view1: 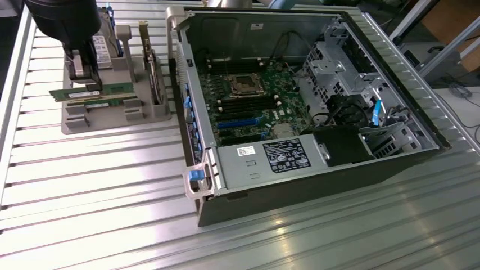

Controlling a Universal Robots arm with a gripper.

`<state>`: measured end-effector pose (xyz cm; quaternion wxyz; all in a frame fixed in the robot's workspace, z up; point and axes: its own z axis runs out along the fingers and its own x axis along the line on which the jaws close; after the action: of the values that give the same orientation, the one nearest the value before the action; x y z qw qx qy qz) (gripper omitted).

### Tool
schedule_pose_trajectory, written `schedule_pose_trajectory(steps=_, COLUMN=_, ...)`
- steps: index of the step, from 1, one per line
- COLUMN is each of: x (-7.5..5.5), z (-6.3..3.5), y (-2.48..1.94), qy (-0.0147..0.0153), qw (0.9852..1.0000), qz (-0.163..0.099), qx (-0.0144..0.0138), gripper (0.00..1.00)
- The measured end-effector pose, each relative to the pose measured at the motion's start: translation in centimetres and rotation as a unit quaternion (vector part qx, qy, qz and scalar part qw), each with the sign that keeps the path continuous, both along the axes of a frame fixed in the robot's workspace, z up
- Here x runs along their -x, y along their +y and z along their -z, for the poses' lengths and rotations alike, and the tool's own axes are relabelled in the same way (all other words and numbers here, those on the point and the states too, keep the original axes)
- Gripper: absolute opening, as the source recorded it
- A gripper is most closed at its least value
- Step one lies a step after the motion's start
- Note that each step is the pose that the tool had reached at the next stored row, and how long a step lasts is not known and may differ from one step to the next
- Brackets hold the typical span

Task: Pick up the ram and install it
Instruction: 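Pick up the ram and move it above insertion slot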

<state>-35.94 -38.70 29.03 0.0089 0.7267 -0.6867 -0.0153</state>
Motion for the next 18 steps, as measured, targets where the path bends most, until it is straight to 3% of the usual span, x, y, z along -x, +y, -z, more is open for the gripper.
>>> schedule_pose_trajectory(steps=18, x=0.0, z=-1.73, y=-0.01, qy=0.0000, qw=1.0000, qz=0.000, qx=-0.0002, gripper=0.12)
